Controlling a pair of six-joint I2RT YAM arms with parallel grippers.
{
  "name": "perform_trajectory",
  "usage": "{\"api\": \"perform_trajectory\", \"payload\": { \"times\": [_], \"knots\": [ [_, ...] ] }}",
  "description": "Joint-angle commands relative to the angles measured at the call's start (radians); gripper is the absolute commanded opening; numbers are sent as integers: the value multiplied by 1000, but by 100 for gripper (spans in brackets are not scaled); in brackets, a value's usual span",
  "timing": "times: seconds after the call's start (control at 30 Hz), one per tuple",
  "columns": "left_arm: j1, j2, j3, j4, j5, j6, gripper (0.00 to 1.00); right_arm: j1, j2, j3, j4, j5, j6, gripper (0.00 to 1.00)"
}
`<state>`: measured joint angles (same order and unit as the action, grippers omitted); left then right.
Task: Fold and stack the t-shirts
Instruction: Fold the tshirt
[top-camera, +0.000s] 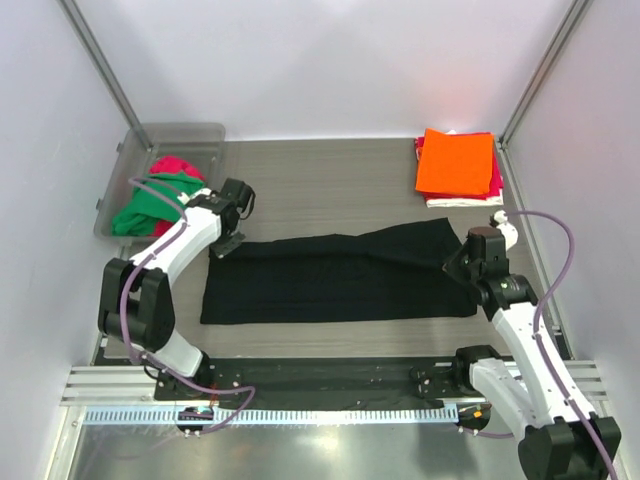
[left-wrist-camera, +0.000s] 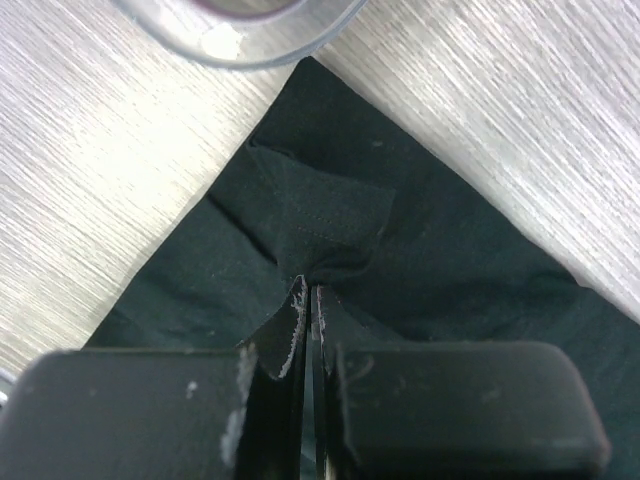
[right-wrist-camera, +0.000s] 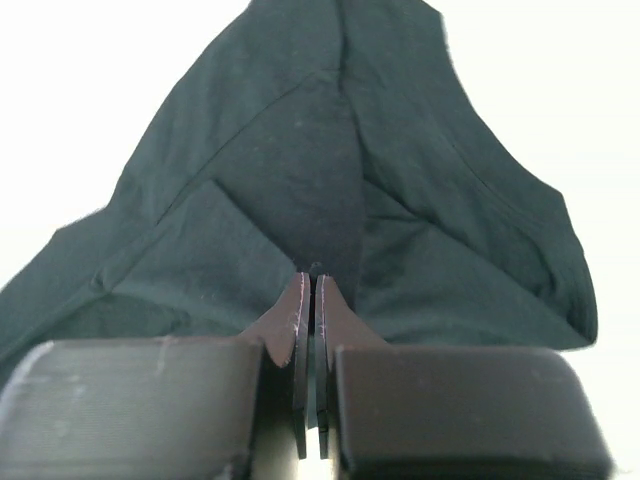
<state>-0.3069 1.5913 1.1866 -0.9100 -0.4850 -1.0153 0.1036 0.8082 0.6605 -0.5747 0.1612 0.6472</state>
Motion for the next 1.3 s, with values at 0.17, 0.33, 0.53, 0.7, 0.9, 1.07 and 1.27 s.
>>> {"api": "perform_trajectory", "payload": {
  "times": [0.17, 0.33, 0.53, 0.7, 0.9, 1.07, 1.27],
  "knots": [
    [-29, -122, -142, 36, -50, -61, 0, 2, -161, -79, -85, 133, 167, 1],
    [-47, -189, -229, 51, -41, -101, 5, 2, -227, -116, -145, 172, 296, 1],
    [-47, -293, -308, 40, -35, -115, 65, 1, -305, -130, -202, 175, 403, 74],
    [-47, -405, -300, 14, -61, -91, 81, 2, -310, -78, -151, 161, 358, 92],
    [-73, -354, -263, 167, 46, 76, 79, 13, -52, -73, 149, -156, 256, 89],
    [-133, -116, -170, 174, 115, 164, 77, 77, 312, 2, 237, -241, 209, 89],
    [-198, 8, -176, 171, 135, 152, 76, 99, 466, -2, 349, -239, 223, 89]
  ]
}}
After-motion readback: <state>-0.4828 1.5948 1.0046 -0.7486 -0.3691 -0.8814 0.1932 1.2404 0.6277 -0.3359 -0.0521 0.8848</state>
